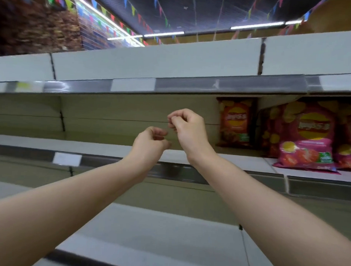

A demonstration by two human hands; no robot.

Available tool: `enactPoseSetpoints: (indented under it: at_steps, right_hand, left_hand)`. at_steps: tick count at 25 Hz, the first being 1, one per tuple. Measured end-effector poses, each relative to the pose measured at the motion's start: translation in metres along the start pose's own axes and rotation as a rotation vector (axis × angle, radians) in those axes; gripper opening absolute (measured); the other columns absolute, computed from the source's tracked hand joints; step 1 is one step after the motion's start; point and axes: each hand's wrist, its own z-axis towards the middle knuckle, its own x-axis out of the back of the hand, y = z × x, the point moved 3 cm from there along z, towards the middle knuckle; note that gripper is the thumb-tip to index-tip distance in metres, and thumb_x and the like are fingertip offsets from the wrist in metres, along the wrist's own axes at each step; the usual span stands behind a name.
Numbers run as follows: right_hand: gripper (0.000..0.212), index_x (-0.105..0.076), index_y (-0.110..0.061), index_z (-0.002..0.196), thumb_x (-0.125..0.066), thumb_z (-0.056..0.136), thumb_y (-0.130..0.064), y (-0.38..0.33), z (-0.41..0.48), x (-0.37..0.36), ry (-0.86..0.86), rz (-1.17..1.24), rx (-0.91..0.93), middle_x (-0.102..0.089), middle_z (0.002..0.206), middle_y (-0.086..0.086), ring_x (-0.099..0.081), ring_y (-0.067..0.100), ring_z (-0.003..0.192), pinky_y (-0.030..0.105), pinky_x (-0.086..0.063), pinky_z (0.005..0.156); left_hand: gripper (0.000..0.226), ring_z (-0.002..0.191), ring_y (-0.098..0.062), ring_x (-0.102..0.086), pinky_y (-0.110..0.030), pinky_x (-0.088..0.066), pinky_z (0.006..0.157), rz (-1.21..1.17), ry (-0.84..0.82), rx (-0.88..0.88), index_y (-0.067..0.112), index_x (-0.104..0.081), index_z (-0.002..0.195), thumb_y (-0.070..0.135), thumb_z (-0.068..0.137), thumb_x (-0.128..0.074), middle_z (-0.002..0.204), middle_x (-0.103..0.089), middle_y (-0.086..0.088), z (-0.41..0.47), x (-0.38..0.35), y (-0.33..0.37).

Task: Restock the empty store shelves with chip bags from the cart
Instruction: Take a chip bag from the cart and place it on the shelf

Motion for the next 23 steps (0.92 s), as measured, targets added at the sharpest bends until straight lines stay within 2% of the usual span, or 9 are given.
enactPoseSetpoints:
  at_steps: [2,4,13,16,19,23]
  right_hand:
    - [0.028,-0.058,-0.019,0.07,-0.045,0.087,-0.001,-0.004,-0.004,-0.038,-0.06,0.034,0.0,-0.059,0.076,0.003,-0.053,0.02,0.076,0.035,-0.046,0.072]
    - [0.027,-0.058,-0.018,0.07,-0.045,0.087,-0.001,-0.008,-0.011,-0.084,-0.142,0.081,-0.001,-0.059,0.075,0.005,-0.052,0.02,0.073,0.033,-0.044,0.069]
    - [0.028,-0.06,-0.018,0.068,-0.047,0.086,0.0,-0.011,-0.095,-0.328,-0.545,0.26,-0.079,-0.061,0.072,0.001,-0.056,0.016,0.074,0.028,-0.045,0.071]
    - [0.025,-0.06,-0.015,0.072,-0.046,0.087,0.0,-0.008,-0.134,-0.401,-0.649,0.322,-0.143,-0.061,0.074,0.002,-0.056,0.014,0.073,0.024,-0.046,0.071]
    - [0.025,-0.06,-0.014,0.072,-0.046,0.088,-0.001,-0.001,-0.168,-0.463,-0.738,0.342,-0.212,-0.06,0.075,0.002,-0.056,0.015,0.074,0.027,-0.048,0.075]
    - [0.025,-0.061,-0.015,0.072,-0.047,0.089,-0.003,0.018,-0.204,-0.535,-0.85,0.319,-0.287,-0.061,0.076,0.003,-0.057,0.017,0.077,0.032,-0.048,0.078]
  left_hand:
    - [0.022,0.093,-0.019,-0.055,-0.033,-0.046,0.088,-0.002,0.058,0.013,0.015,-0.055,0.101,0.001,0.085,-0.059,0.09,-0.056,0.001,-0.005,0.039,-0.008]
    - [0.021,0.088,-0.017,-0.053,-0.032,-0.045,0.085,-0.003,0.126,0.037,0.016,-0.055,0.099,0.001,0.085,-0.06,0.087,-0.055,0.002,-0.015,0.084,-0.02]
    - [0.018,0.098,-0.02,-0.055,-0.035,-0.045,0.094,0.043,0.493,0.265,0.019,-0.056,0.09,0.003,0.084,-0.061,0.09,-0.058,0.0,-0.087,0.322,-0.107]
    - [0.017,0.094,-0.02,-0.055,-0.035,-0.045,0.088,0.048,0.606,0.348,0.02,-0.056,0.089,0.005,0.084,-0.06,0.096,-0.06,-0.005,-0.119,0.395,-0.138]
    - [0.017,0.082,-0.019,-0.053,-0.032,-0.045,0.079,0.065,0.727,0.414,0.019,-0.055,0.085,0.002,0.084,-0.06,0.087,-0.058,-0.006,-0.152,0.45,-0.165]
    - [0.016,0.075,-0.021,-0.052,-0.034,-0.044,0.076,0.055,0.863,0.52,0.015,-0.056,0.083,0.0,0.083,-0.059,0.081,-0.058,-0.009,-0.187,0.506,-0.201]
